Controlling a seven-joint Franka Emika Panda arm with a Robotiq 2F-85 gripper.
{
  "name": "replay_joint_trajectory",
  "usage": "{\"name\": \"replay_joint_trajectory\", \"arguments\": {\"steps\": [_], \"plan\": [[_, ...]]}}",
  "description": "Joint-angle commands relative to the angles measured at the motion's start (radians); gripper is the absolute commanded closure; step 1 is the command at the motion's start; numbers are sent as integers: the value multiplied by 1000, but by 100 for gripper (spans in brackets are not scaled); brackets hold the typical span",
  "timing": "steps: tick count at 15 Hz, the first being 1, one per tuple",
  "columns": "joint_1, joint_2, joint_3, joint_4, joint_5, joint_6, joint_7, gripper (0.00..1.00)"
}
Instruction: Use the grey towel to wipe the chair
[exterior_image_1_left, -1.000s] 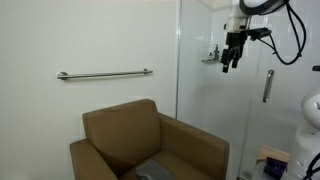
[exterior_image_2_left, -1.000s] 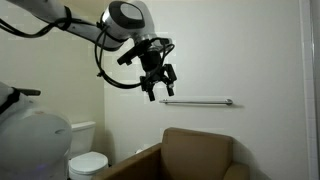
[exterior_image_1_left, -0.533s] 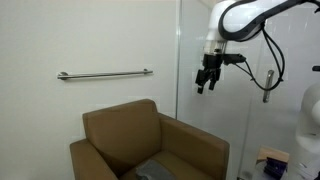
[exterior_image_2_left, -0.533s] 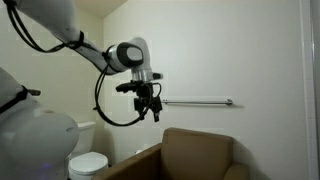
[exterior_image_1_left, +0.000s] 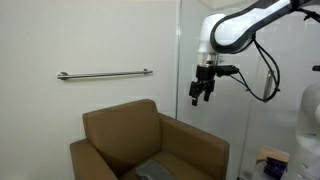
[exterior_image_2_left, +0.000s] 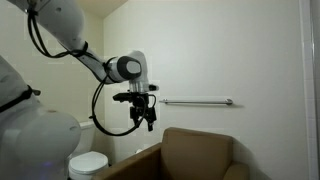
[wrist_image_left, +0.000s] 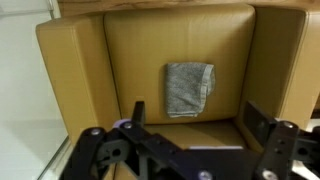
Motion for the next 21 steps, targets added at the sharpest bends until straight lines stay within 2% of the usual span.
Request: {"name": "replay_joint_trajectory", "arguments": {"steps": [1,4,6,9,11,12,14,19,21], "plan": [[26,51,3,6,27,42,-43,0],[109,250,-4,4,116,193,-96,0],[125,357,21,7,120,302,-87,0],[96,555,97,29,10,467,22,0],[89,686,118,57,-70,519,83,0],[110,552,93,9,-8,468,25,0],[115,616,95,26,-17,485,36,0],[111,580,94,29,-17,479,36,0],[124,667,93,67,28,539,-23,0]]}}
